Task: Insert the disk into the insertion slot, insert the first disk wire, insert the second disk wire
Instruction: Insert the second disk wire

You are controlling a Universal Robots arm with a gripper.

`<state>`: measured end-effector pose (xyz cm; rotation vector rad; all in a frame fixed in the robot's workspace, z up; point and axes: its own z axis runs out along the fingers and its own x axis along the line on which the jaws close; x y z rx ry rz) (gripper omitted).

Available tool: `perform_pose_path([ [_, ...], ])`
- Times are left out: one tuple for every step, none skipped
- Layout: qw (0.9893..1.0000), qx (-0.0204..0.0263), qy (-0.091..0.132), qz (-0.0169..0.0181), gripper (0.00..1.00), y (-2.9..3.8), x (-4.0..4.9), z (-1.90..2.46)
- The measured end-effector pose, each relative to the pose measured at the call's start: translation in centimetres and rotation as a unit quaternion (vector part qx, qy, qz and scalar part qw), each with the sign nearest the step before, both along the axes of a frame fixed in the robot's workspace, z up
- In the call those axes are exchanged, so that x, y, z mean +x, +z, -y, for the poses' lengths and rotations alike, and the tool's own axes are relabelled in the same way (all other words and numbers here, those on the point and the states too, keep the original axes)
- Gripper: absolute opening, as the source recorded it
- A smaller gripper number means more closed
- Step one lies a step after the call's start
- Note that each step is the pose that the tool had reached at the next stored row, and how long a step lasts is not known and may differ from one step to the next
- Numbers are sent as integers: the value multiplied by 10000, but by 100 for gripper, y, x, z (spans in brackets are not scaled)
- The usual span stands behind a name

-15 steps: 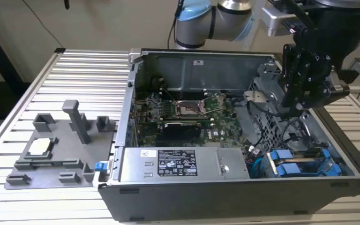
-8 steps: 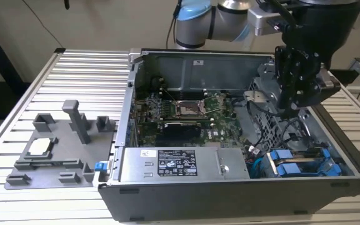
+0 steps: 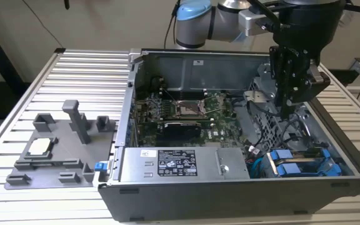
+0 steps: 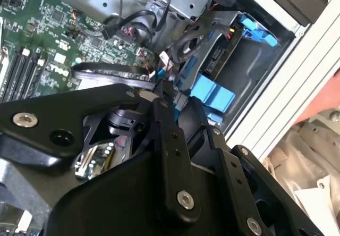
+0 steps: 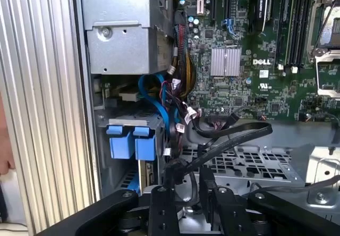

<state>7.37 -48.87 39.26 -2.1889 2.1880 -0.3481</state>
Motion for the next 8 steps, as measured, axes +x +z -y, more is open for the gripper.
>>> perform_pose_path([
  [10000,-11,0,3,33,-14,-3,-1],
  [10000,-32,-1,4,33,-24,-5,-1],
  [10000,-55,0,5,33,-33,-5,-1],
  [10000,-79,1,6,33,-40,-6,-1],
  [10000,-94,2,6,33,-42,-8,-1],
  [10000,-97,5,6,33,-42,-10,0],
  [9999,-103,9,7,33,-42,-14,0],
  [9999,-112,14,7,33,-42,-18,-1],
])
